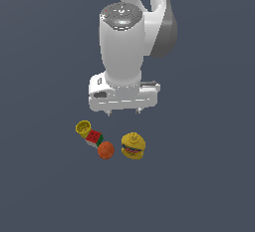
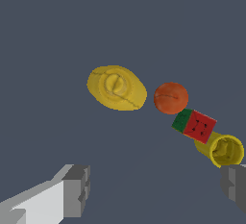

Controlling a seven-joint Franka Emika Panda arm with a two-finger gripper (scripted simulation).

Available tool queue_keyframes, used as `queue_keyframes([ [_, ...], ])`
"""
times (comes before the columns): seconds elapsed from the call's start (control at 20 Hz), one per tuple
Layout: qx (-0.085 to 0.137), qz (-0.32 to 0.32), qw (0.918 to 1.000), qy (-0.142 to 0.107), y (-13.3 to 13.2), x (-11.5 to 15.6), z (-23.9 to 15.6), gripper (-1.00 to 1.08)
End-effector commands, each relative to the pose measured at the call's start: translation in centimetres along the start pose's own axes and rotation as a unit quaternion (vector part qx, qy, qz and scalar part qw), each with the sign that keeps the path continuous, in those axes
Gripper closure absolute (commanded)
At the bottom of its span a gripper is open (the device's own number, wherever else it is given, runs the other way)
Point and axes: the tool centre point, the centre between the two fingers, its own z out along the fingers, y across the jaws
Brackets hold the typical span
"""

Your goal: Pick up a designated object from a clutter of objects.

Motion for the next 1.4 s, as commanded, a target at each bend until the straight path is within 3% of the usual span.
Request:
queue_keyframes([
  [0.0, 0.001, 0.003, 1.0000, 0.001, 1.3, 1.1, 2.1, -0.92],
  [0.7, 0.004, 0.016, 0.9998, 0.009, 7.6, 4.8, 12.7, -0.92],
  [1.35, 0.004, 0.018, 0.9998, 0.009, 8.7, 5.1, 15.2, -0.92],
])
